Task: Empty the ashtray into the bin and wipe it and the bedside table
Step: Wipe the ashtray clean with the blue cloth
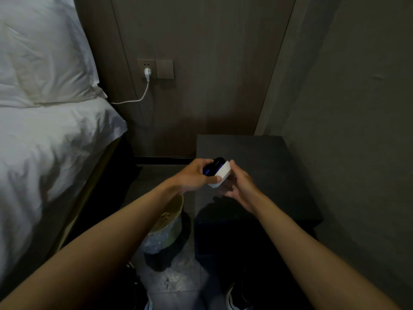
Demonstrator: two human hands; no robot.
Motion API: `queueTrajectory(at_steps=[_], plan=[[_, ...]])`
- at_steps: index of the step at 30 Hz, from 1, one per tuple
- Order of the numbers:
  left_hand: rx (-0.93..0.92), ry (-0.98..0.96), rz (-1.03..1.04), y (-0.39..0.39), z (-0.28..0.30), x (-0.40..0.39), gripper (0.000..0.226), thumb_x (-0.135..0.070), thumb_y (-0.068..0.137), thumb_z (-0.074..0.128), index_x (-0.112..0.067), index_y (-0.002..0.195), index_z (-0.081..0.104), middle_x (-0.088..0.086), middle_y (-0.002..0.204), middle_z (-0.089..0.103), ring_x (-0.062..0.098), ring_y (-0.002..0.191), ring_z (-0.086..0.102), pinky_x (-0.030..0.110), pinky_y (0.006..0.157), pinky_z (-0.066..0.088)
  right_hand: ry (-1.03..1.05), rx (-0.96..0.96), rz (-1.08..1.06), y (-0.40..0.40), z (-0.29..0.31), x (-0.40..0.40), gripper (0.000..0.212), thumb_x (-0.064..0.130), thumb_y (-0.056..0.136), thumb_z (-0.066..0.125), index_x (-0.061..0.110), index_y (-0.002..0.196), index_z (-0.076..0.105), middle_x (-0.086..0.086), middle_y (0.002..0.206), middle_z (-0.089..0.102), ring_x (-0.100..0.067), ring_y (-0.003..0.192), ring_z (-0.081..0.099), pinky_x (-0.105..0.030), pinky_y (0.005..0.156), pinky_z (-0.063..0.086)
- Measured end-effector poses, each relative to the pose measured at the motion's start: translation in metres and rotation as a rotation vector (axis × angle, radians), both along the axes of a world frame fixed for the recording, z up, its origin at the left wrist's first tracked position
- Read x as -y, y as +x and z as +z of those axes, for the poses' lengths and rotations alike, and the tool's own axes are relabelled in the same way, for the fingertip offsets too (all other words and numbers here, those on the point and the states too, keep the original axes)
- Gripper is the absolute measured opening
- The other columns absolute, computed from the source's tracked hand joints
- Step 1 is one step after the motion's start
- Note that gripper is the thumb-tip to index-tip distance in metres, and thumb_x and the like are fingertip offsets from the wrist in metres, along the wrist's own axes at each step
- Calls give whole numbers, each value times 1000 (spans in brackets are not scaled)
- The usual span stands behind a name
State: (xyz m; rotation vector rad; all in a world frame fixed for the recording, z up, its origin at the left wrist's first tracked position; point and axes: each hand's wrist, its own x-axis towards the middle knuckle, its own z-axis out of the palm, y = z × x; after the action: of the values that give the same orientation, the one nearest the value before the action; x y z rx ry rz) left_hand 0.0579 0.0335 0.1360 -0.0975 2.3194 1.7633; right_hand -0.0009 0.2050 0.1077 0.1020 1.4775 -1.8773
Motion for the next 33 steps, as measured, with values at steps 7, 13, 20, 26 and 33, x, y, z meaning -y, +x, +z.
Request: queueTrajectory(at_steps=[7, 13, 20, 26, 33], plan=[[-95, 87, 34, 0, 8, 1, 36, -17, 87, 75, -20, 121, 66, 1, 114, 71, 15, 107, 69, 38, 90, 57, -266, 154, -50, 3, -1, -3, 48, 44, 92, 63, 16, 131, 54, -24, 131, 59, -40, 118, 62, -56, 101, 50], [-135, 249, 324, 3, 1, -4, 24, -24, 101, 53, -21, 120, 67, 2, 116, 71, 16, 109, 68, 45, 104, 48, -349, 185, -219, 6, 1, 0, 80, 29, 71, 84, 24, 137, 40, -23, 135, 51, -41, 121, 58, -50, 89, 58], [-52, 384, 562, -4, -2, -17, 16, -24, 102, 51, -26, 110, 65, 3, 113, 69, 19, 107, 66, 46, 105, 48, -197, 32, -227, 10, 7, 4, 54, 29, 84, 74, 24, 131, 47, -14, 131, 54, -31, 116, 59, -40, 79, 59], [55, 580, 628, -3, -5, -18, 23, -31, 103, 47, -19, 112, 64, 7, 115, 69, 19, 106, 67, 36, 92, 51, -74, -101, -245, 8, 5, 6, 40, 34, 87, 71, 28, 124, 57, -5, 125, 61, -22, 113, 60, -41, 94, 51], [120, 794, 686, 3, -9, -18, 36, -30, 107, 35, -11, 120, 64, 11, 118, 70, 21, 110, 67, 39, 97, 51, -123, -71, -348, 10, -1, 9, 44, 32, 80, 76, 22, 120, 61, -6, 123, 65, -22, 114, 62, -42, 106, 46]])
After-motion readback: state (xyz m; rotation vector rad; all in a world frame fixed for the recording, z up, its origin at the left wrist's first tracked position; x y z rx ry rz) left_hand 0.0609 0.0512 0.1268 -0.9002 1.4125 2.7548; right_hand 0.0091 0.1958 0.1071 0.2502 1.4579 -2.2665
